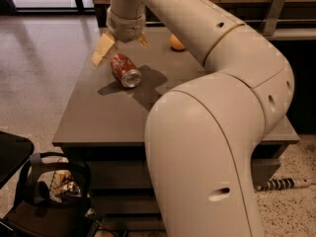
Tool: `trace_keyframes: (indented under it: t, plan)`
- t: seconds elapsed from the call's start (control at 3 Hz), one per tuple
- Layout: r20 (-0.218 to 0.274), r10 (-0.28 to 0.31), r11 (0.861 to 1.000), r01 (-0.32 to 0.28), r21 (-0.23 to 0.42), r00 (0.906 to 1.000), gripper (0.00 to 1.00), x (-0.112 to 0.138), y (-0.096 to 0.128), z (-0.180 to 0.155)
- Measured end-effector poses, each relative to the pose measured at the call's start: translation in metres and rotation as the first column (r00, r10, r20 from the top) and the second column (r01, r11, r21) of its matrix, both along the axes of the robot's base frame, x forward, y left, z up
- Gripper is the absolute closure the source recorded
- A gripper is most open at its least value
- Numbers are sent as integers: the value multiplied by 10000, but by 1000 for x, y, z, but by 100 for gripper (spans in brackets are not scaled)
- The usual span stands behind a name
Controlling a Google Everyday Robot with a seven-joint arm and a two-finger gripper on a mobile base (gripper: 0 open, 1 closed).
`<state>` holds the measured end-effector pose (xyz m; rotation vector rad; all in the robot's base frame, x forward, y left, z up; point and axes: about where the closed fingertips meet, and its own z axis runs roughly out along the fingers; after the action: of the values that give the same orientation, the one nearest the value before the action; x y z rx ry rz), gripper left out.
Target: Place coke can upright
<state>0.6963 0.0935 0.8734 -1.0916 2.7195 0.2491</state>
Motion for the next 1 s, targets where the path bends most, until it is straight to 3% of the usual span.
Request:
trace_keyframes:
  t: [0.33,1.0]
  plan:
    - [-99,-516,9983,513,-294,9986,0,9,8,-9]
    - [-52,-842,9924,834,-901,9964,0,14,16,-8]
